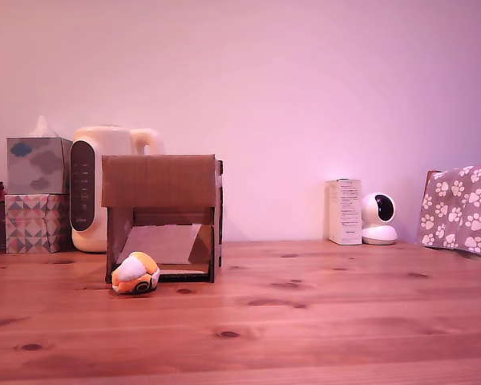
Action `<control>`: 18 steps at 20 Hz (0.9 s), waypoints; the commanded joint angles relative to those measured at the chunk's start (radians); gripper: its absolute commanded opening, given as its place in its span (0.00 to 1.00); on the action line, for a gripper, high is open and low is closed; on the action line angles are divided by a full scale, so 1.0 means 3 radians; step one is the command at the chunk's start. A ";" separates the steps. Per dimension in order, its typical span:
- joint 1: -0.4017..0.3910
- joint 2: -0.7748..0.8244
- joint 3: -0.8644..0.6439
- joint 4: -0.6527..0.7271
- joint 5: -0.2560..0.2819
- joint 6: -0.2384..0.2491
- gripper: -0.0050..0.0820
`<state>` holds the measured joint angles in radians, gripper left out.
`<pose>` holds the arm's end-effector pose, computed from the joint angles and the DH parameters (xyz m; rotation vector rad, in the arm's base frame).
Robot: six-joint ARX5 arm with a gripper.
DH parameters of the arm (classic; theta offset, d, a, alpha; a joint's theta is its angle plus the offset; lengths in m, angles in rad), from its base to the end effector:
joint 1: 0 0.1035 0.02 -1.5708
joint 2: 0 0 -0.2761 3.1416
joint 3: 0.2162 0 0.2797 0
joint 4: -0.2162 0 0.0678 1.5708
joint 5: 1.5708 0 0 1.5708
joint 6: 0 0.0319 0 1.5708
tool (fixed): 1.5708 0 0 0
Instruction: Drop the footbag into the cardboard dice tower
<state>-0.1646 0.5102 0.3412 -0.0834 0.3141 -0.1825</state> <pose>0.1498 -0.0349 0.2270 -0.1971 0.2969 -0.4517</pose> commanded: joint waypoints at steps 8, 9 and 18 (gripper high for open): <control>-0.0282 0.1560 0.0036 0.0947 0.0066 0.0145 0.04; -0.0313 0.1718 0.0037 0.1114 0.0075 0.0148 0.04; -0.0356 0.2673 0.0039 0.2019 0.0175 0.0109 0.04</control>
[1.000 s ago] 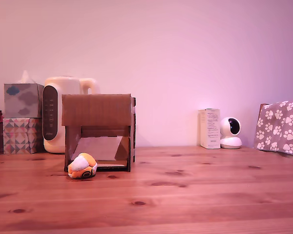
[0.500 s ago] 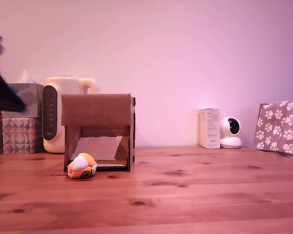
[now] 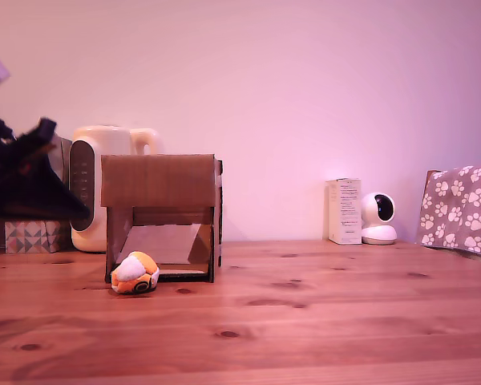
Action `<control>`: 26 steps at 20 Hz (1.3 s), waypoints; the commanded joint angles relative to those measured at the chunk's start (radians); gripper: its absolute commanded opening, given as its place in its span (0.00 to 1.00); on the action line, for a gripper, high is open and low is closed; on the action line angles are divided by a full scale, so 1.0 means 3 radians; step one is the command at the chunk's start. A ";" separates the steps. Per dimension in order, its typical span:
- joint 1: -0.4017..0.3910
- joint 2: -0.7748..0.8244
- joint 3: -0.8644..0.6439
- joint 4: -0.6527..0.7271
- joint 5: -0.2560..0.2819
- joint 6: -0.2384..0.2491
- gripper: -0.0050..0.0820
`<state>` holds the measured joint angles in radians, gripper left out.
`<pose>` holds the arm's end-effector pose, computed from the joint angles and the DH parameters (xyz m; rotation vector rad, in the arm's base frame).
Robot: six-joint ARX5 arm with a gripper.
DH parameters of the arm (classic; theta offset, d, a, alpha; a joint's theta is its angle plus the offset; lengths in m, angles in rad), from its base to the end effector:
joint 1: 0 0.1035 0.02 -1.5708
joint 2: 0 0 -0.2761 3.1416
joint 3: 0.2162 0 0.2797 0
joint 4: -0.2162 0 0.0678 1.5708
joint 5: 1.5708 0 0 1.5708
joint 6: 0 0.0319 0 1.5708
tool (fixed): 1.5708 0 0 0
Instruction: Drop the footbag into the cardboard dice tower
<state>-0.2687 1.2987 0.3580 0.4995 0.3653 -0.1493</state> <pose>0.2317 -0.0756 0.1424 -0.1635 0.4939 -0.5891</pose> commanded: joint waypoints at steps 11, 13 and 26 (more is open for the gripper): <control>-0.0205 0.0586 0.0168 0.0468 -0.0425 0.0072 0.93; -0.0221 0.0716 0.0242 0.0520 -0.0501 0.0076 0.93; -0.0226 0.1675 0.0987 0.0524 -0.0629 0.0089 0.93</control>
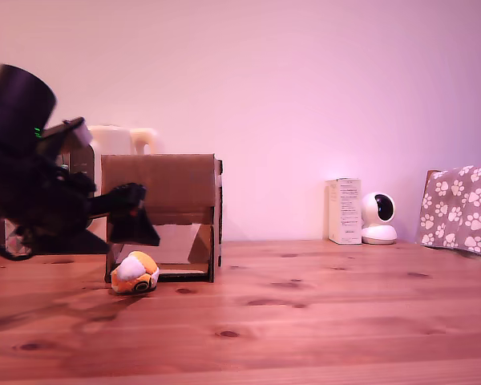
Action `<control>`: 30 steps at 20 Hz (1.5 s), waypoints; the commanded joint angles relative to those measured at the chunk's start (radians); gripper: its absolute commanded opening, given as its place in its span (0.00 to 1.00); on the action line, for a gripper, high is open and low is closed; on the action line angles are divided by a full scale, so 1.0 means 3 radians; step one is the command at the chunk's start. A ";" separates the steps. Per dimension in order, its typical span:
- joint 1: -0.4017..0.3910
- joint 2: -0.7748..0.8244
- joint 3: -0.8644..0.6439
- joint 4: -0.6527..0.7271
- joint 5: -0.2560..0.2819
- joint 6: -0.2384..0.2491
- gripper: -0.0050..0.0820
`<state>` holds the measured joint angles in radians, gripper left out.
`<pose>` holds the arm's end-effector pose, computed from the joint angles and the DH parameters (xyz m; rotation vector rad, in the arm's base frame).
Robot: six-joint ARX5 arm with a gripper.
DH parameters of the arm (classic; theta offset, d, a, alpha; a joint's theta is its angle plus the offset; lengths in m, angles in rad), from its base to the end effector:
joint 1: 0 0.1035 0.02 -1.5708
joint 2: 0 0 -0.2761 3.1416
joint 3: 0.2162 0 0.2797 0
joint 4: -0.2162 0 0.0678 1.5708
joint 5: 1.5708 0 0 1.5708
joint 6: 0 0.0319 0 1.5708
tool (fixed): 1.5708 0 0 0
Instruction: Drop the footbag into the cardboard dice tower
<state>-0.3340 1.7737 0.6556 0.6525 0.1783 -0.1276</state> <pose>0.3172 -0.1161 0.1100 -0.0859 0.5005 -0.4721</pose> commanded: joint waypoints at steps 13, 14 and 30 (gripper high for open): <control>-0.0008 0.0465 0.0173 -0.0062 -0.0151 0.0015 0.19; -0.0010 0.0465 0.0173 -0.0064 -0.0149 0.0015 0.15; -0.0023 -0.1165 0.0173 -0.1722 0.0253 -0.0009 0.14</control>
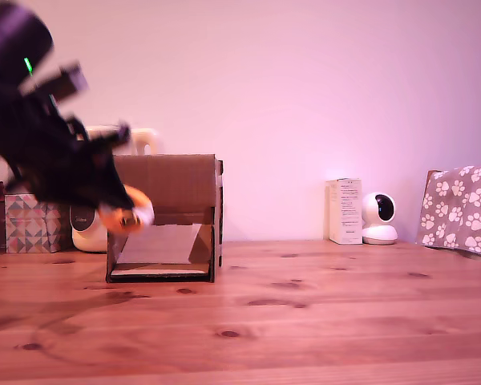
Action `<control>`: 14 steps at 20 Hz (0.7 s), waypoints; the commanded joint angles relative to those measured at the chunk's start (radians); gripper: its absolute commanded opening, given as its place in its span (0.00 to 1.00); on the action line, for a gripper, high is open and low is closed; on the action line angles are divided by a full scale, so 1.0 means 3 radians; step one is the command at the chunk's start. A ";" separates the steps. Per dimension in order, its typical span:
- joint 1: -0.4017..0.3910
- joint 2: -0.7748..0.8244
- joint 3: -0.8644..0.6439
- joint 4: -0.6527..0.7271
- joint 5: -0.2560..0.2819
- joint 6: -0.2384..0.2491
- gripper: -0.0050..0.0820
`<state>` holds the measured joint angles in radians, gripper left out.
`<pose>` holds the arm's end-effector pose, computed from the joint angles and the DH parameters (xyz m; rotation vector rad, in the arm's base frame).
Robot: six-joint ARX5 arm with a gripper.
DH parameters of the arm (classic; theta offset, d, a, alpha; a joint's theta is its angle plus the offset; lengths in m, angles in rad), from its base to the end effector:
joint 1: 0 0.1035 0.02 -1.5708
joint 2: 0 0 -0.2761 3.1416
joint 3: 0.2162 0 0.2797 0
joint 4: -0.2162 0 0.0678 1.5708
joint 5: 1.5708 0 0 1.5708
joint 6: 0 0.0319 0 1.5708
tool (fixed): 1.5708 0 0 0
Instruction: Drop the footbag into the cardboard dice tower
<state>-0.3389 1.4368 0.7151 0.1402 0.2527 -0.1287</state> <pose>0.2900 -0.1107 0.1875 -0.0959 0.6253 -0.5358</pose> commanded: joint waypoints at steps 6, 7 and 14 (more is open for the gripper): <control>-0.0006 -0.0645 -0.0025 0.0257 0.0004 -0.0005 0.14; -0.0006 -0.0682 -0.0024 0.0389 0.0001 -0.0003 0.14; -0.0005 -0.0511 0.0502 0.0509 -0.0037 0.0029 0.14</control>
<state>-0.3389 1.2716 0.8280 0.2836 0.2420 -0.1272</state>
